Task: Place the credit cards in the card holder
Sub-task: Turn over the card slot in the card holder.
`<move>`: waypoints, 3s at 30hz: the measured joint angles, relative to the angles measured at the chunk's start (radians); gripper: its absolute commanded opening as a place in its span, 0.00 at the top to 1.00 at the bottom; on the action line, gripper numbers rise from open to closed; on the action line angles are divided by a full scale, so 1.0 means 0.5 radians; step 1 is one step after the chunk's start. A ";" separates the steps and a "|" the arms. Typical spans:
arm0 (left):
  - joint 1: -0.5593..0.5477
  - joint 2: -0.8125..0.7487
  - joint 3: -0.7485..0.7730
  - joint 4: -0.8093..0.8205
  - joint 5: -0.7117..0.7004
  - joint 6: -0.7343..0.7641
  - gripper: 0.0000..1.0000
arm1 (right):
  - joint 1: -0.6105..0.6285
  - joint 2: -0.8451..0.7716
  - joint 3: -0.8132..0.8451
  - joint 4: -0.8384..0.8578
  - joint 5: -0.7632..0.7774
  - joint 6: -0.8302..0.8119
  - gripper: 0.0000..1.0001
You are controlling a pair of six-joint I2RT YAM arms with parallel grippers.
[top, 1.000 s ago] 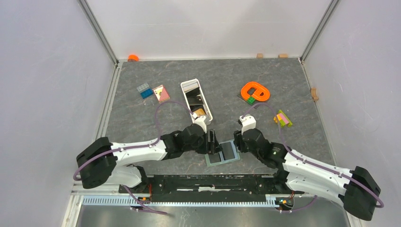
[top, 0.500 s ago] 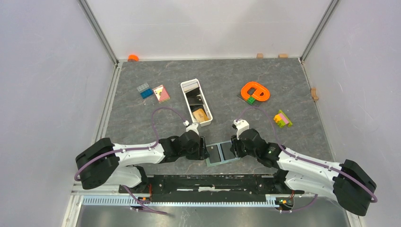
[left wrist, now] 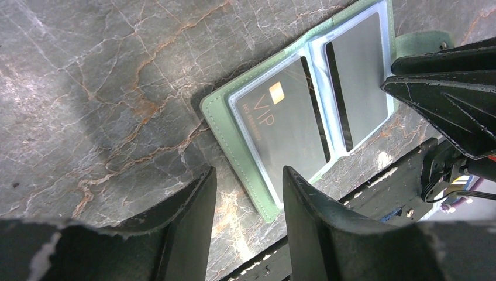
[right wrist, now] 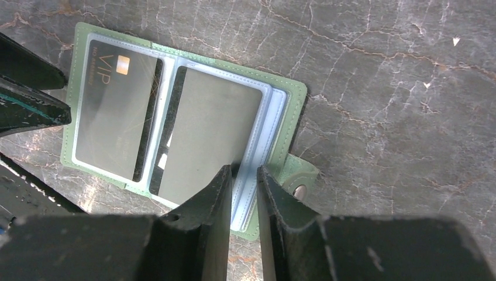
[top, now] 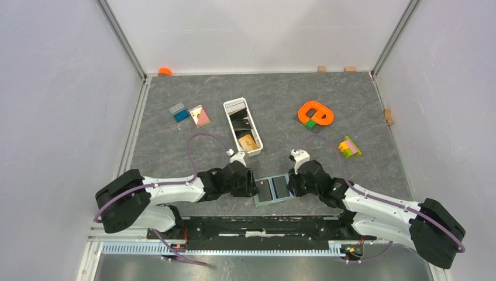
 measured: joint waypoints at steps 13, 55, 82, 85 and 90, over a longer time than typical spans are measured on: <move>0.002 0.029 -0.002 0.036 0.002 0.000 0.52 | -0.002 -0.021 -0.003 0.023 -0.037 0.037 0.71; 0.003 0.040 -0.004 0.060 0.002 0.000 0.54 | -0.003 -0.037 -0.056 0.307 -0.351 0.142 0.87; 0.035 -0.021 -0.107 0.189 0.038 -0.003 0.51 | 0.124 0.137 -0.045 0.640 -0.478 0.179 0.56; 0.053 -0.053 -0.128 0.188 0.039 -0.002 0.51 | 0.141 0.163 -0.023 0.641 -0.472 0.180 0.53; 0.111 -0.124 -0.169 0.169 0.041 -0.002 0.48 | 0.176 0.192 0.033 0.648 -0.464 0.172 0.51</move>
